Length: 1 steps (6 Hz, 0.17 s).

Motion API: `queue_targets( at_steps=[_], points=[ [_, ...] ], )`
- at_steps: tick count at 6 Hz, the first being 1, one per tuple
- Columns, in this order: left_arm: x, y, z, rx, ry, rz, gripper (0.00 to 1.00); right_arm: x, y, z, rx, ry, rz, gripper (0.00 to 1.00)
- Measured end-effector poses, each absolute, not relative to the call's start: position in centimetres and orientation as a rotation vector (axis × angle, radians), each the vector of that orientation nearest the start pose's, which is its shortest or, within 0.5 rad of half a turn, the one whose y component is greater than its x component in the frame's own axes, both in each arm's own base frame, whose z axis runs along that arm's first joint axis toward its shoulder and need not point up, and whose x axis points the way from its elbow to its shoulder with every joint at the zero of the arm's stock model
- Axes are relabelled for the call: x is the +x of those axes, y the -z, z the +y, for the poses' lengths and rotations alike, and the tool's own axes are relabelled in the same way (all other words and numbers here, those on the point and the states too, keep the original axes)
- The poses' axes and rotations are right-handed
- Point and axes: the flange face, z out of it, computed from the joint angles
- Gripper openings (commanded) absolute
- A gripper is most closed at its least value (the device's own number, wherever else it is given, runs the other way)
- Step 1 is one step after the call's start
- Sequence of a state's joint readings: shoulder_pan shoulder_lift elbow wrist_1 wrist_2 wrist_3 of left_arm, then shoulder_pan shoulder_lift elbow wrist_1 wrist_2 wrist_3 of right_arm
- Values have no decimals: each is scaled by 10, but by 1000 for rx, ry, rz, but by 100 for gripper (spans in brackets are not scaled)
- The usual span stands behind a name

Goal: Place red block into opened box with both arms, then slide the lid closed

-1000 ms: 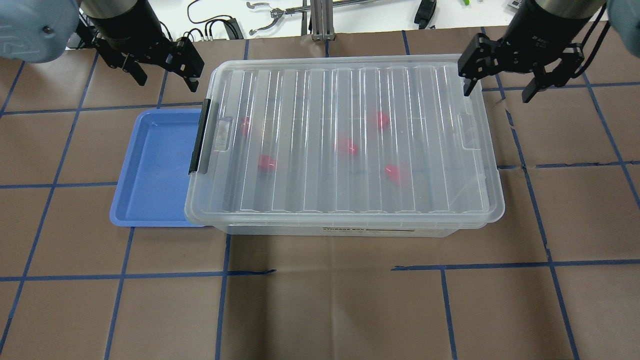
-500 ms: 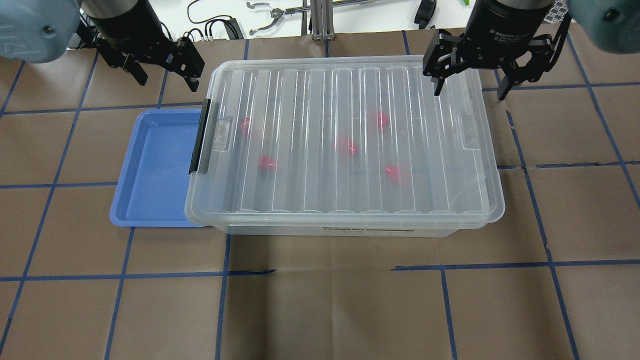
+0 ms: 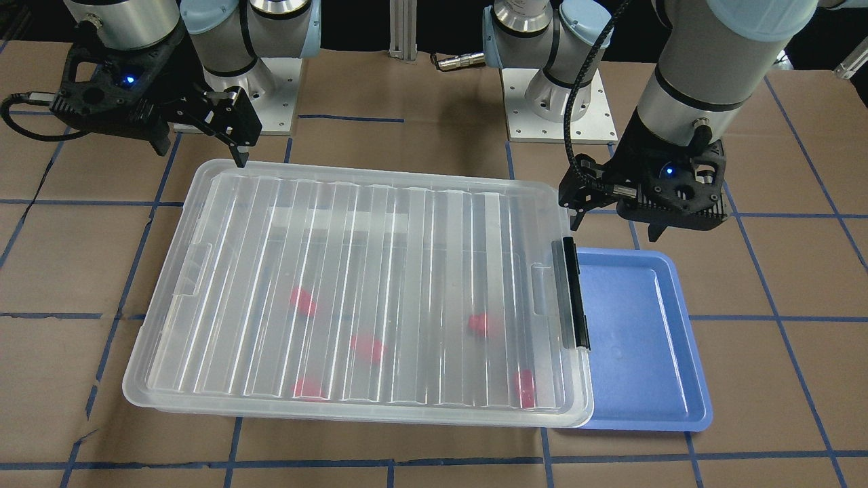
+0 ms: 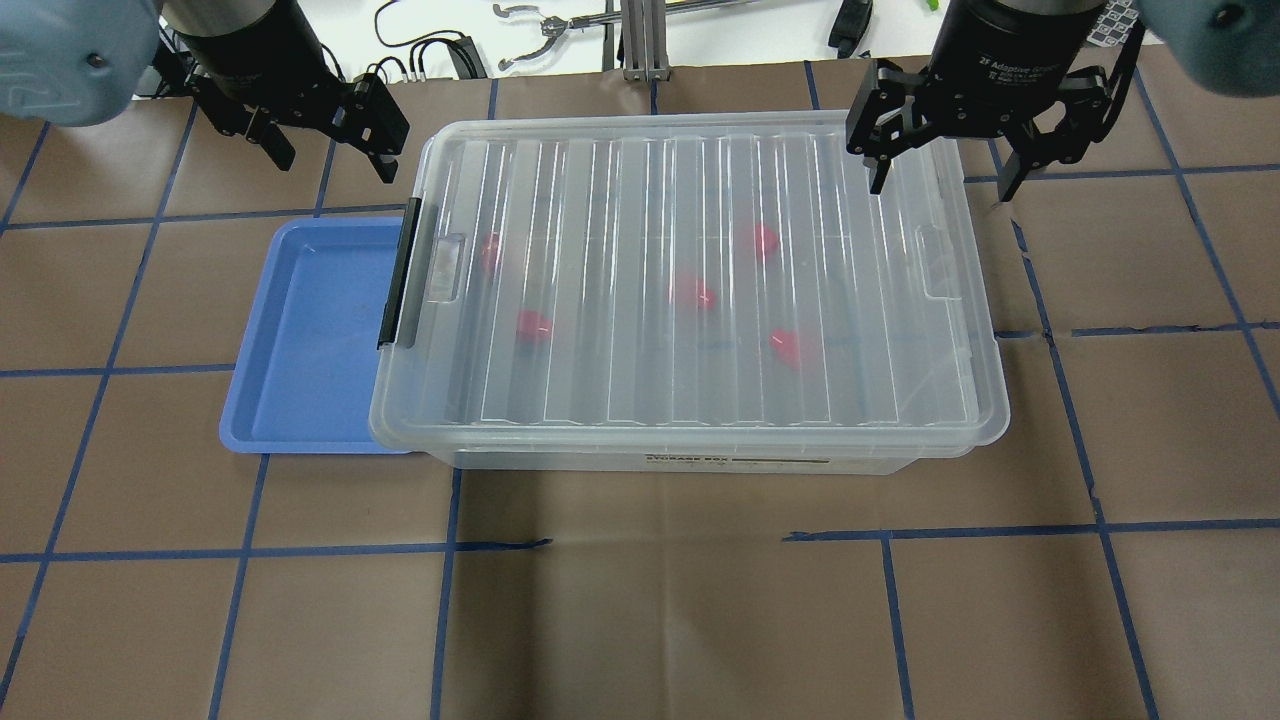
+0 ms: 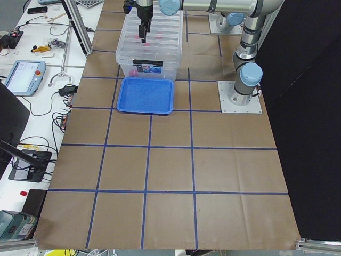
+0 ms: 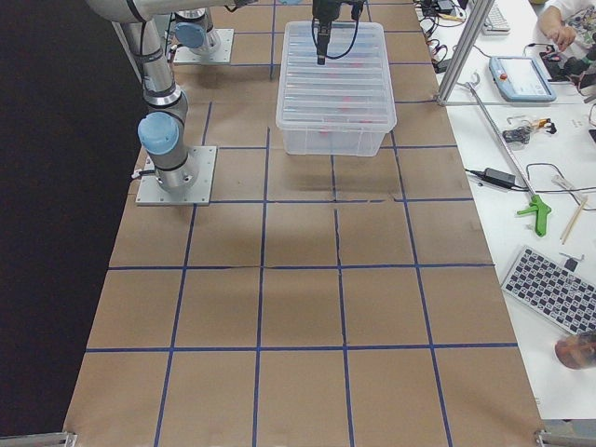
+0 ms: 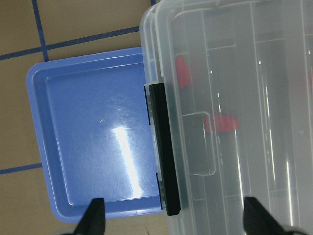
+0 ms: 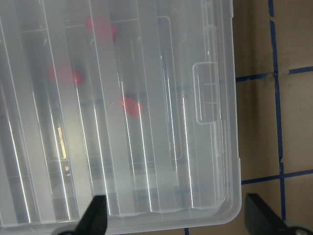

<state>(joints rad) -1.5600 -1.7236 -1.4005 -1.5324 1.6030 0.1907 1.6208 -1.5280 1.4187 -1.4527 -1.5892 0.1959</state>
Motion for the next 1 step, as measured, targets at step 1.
queue_targets(
  at_steps=[1],
  points=[
    [-124, -496, -563, 278, 81, 3090, 98, 156, -529, -500, 231, -13, 3153, 100]
  ],
)
